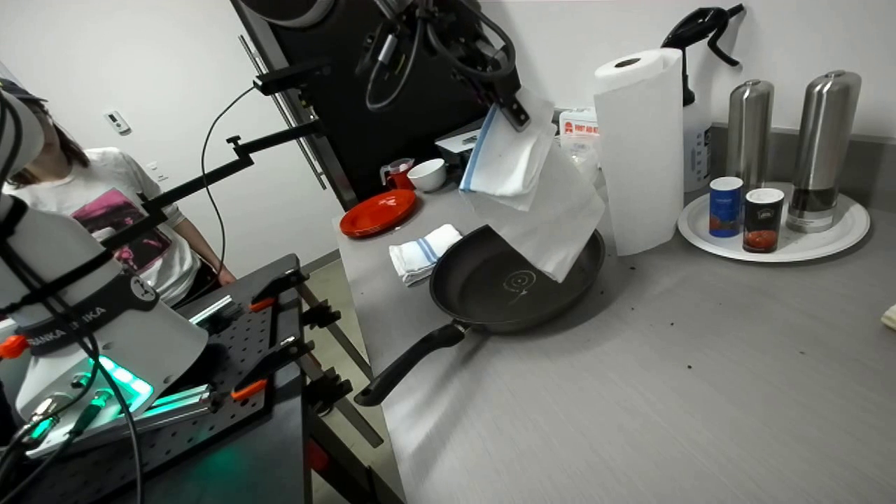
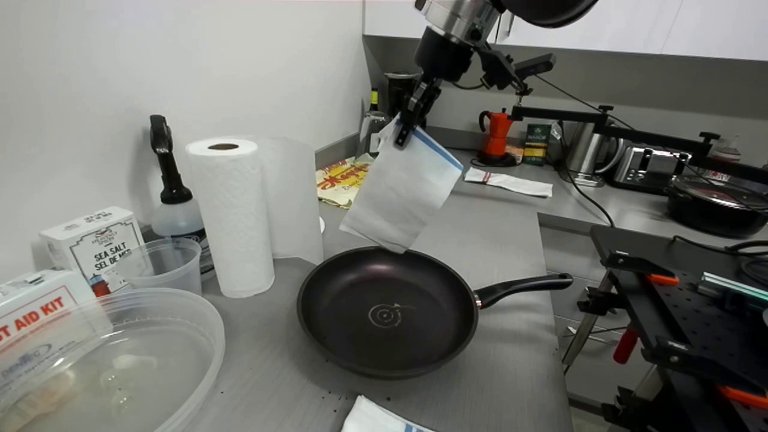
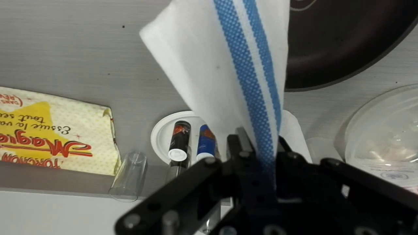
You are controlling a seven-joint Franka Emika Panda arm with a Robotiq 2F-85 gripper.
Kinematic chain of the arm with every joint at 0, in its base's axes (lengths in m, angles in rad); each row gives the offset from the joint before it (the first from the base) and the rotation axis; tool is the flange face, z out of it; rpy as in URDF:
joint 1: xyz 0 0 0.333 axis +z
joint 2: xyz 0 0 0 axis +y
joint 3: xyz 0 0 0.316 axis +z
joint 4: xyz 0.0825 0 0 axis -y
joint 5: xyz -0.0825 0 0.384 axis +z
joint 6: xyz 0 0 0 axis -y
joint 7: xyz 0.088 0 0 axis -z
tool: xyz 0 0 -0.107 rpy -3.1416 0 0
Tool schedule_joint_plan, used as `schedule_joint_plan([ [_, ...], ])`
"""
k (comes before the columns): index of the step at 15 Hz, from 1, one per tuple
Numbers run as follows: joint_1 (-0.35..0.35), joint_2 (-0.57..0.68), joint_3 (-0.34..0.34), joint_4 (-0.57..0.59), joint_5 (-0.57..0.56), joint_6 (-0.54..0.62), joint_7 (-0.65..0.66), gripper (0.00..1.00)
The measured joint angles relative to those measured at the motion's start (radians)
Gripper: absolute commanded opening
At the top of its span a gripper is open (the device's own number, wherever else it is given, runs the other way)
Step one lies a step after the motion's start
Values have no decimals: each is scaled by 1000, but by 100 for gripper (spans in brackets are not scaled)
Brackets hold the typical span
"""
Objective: Wipe the pan with a towel
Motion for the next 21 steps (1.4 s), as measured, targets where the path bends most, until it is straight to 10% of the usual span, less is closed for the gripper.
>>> schedule_joint_plan([
  [21, 289, 206, -268, 1, -307, 68, 268, 3],
])
